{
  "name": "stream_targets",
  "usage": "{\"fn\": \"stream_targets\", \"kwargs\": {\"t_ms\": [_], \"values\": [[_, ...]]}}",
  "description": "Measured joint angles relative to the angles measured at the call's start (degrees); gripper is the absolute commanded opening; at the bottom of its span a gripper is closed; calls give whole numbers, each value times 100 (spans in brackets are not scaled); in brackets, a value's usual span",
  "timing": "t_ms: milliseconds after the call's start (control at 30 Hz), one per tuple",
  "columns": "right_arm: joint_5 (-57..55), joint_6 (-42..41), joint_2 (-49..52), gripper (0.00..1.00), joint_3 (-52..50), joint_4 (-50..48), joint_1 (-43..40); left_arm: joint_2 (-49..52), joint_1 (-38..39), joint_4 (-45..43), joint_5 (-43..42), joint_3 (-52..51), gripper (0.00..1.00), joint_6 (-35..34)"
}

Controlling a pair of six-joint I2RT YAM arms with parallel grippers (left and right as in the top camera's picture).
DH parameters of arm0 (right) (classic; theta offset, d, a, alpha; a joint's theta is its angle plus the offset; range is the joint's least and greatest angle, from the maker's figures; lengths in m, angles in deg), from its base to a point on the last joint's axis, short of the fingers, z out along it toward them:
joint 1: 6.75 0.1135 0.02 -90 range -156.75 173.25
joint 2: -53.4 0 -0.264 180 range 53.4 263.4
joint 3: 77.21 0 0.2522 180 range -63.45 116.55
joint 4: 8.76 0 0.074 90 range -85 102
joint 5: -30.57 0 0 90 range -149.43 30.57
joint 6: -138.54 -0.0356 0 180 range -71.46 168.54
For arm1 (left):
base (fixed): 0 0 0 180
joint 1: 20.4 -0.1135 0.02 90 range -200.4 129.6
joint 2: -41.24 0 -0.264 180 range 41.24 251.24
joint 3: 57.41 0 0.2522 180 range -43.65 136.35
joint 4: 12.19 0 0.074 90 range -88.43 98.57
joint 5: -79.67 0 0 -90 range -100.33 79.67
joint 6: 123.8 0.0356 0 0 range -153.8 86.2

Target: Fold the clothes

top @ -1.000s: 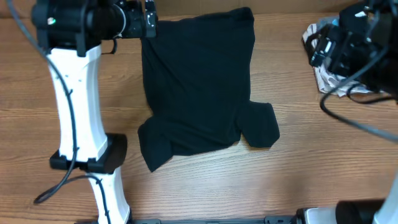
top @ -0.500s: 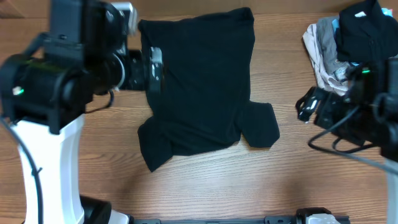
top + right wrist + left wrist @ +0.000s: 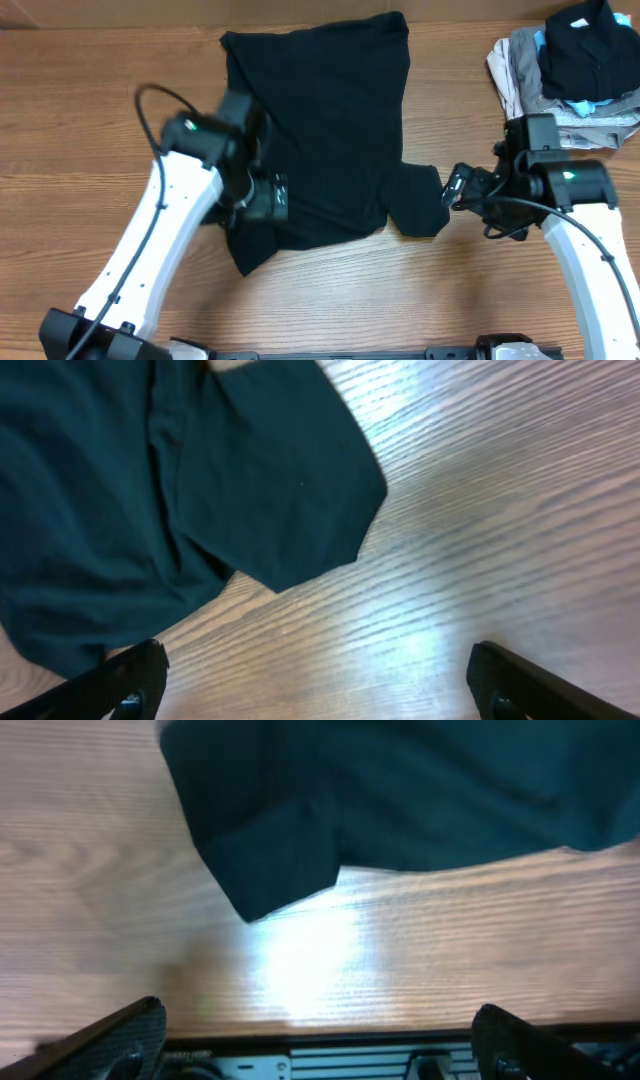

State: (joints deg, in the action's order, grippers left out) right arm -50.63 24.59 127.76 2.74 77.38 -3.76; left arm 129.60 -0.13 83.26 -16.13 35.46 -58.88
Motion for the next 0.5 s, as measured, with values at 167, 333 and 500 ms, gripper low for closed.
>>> {"fn": "stream_targets", "kwargs": {"t_ms": [167, 333, 500], "values": [[57, 63, 63, 100, -114, -170, 0, -72, 118, -769, -4, -1333, 97, -579], [96, 140, 66, 100, -122, -258, 0, -105, 107, -1676, -13, -2465, 92, -1305], [142, 238, 66, 100, -129, -291, 0, -264, 70, -2710, -83, -3226, 81, -1902]]}}
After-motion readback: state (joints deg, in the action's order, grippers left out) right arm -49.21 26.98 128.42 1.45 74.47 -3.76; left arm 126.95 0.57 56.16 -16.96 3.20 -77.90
